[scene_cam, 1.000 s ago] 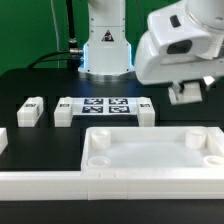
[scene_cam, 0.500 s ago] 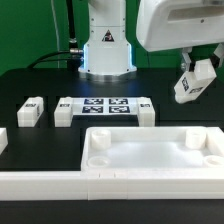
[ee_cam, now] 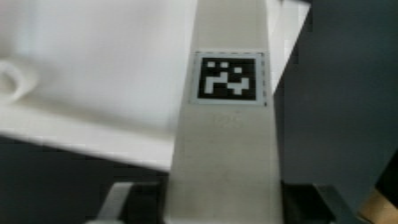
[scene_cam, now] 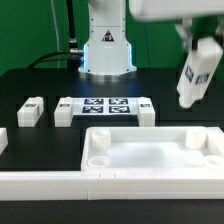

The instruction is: Assemble desk

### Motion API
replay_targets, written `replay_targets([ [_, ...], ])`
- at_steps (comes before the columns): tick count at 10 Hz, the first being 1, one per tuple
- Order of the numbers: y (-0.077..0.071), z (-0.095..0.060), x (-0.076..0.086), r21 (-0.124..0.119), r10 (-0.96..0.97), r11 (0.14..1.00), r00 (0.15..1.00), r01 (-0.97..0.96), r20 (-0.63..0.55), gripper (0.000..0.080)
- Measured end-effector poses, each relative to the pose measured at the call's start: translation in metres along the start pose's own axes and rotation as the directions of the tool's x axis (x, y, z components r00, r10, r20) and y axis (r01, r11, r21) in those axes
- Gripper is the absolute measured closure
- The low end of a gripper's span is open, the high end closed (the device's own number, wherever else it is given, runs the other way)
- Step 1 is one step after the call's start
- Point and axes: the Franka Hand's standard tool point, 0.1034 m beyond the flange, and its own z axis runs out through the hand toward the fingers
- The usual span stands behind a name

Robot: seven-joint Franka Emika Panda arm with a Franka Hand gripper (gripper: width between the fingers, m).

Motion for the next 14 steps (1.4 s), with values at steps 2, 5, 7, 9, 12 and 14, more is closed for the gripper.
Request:
replay_targets([
  [2,0.002,0.003,0.005,-0.017,0.007,1.0,0.992,-0.009,-0.129,0.0502],
  [5,0.009,0.005,0.012,-0.052,-0.007,0.999,0.943,-0.011,-0.334,0.0502],
  [7,0.01,-0.003,0.024,-0.085,-0.034,0.996,0.884,-0.006,-0.466,0.0502],
  [9,0.012,0.006,0.028,-0.114,-0.064,0.993,0.836,0.002,-0.545,0.0502],
  [12,0.008,0.009,0.028,-0.109,-0.062,0.994,0.839,0.003,-0.54,0.0502],
  [14,-0.01,0.021,0.026,-0.114,-0.076,0.993,0.848,0.018,-0.524,0.0502],
])
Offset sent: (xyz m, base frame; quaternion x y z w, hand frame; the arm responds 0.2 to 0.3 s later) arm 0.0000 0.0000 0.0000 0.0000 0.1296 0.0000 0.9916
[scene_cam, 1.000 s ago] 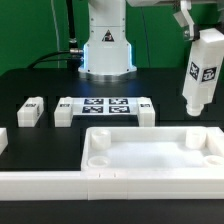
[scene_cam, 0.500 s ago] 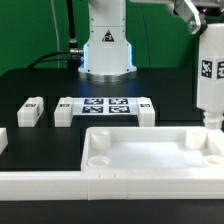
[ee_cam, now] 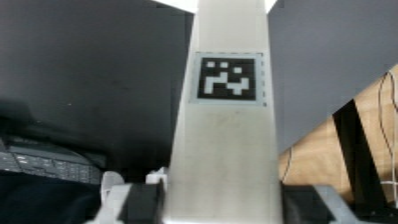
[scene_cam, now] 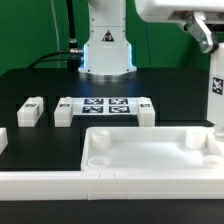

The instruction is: Assemble desk

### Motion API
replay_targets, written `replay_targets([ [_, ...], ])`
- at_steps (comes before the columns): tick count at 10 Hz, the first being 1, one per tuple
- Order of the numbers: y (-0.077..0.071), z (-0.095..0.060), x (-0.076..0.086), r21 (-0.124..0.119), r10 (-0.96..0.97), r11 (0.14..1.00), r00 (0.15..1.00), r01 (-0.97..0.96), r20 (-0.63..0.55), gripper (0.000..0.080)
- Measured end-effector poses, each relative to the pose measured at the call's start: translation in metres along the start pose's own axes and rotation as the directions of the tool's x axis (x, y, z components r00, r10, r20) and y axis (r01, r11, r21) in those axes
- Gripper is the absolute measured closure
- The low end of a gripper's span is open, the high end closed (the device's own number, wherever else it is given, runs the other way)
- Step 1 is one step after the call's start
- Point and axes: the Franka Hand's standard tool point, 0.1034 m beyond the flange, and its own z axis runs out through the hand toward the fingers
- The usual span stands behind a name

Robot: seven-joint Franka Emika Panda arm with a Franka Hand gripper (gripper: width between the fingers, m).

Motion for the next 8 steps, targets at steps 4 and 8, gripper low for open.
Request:
replay_targets([
  [4,0.009,0.013,-0.019,-0.011,-0.004,1.0,0.999,0.004,0.033,0.0502],
  [8,0.006,0.024,-0.019,-0.007,-0.004,1.0,0.999,0.005,0.032,0.0502],
])
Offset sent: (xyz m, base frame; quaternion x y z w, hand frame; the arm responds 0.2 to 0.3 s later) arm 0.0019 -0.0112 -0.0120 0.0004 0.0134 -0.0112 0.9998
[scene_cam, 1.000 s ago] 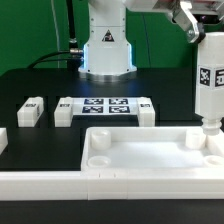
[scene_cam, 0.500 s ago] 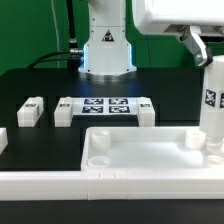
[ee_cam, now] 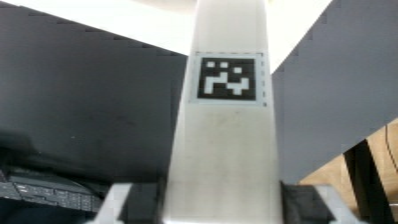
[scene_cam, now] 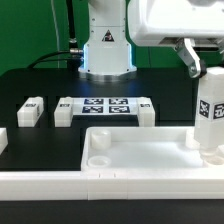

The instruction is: Assemble desk

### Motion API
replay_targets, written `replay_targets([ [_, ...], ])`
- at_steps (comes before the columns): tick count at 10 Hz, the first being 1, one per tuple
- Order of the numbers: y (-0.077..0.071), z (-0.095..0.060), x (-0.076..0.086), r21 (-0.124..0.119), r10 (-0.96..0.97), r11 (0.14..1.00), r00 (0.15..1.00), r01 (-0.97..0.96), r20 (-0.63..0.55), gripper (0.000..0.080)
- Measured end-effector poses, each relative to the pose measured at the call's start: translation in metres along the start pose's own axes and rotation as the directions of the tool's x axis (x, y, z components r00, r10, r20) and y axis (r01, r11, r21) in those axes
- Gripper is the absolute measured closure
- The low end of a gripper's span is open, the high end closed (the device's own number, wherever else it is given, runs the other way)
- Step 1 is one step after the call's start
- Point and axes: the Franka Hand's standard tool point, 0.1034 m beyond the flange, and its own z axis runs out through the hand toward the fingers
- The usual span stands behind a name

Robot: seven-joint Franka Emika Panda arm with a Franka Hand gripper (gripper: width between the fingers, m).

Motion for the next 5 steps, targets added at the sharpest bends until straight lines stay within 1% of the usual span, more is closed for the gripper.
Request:
replay_targets([
  [5,-0.0021,0.0026,0.0038,0.0,-0.003,1.0,1.0,0.003,-0.012,0.0502],
])
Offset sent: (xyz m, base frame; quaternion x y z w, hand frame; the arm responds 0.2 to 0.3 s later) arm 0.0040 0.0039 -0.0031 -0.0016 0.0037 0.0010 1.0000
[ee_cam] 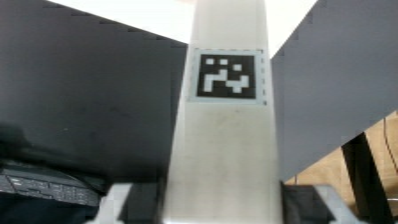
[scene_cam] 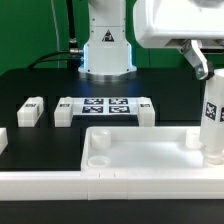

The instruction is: Assemble desk

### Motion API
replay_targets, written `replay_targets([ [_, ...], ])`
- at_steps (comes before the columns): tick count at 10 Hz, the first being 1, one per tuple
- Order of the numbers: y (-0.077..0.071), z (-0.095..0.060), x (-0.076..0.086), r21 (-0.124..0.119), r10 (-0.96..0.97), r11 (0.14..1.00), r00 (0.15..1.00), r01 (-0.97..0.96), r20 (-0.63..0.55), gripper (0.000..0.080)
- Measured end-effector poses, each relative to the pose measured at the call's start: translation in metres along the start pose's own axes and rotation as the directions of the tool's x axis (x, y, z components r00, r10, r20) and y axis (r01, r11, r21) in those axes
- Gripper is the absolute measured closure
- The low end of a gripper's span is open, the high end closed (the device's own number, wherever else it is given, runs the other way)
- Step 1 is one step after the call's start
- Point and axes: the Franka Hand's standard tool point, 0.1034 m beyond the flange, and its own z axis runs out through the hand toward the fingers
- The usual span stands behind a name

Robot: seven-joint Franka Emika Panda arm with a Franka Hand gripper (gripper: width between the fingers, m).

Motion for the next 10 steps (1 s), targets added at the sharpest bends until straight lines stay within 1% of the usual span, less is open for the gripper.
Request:
replay_targets([
  [1,-0.002,0.002,0.0,0.0,-0.001,1.0,1.0,0.001,-0.007,0.0502],
  [5,-0.008,0.012,-0.012,0.007,-0.006,1.0,1.0,0.006,0.011,0.0502],
  [7,-0.009,0.014,-0.01,-0.006,-0.008,1.0,0.999,0.008,-0.044,0.0502],
  [10,-0.009,0.015,-0.009,-0.008,-0.009,1.0,0.999,0.008,-0.053,0.0502],
])
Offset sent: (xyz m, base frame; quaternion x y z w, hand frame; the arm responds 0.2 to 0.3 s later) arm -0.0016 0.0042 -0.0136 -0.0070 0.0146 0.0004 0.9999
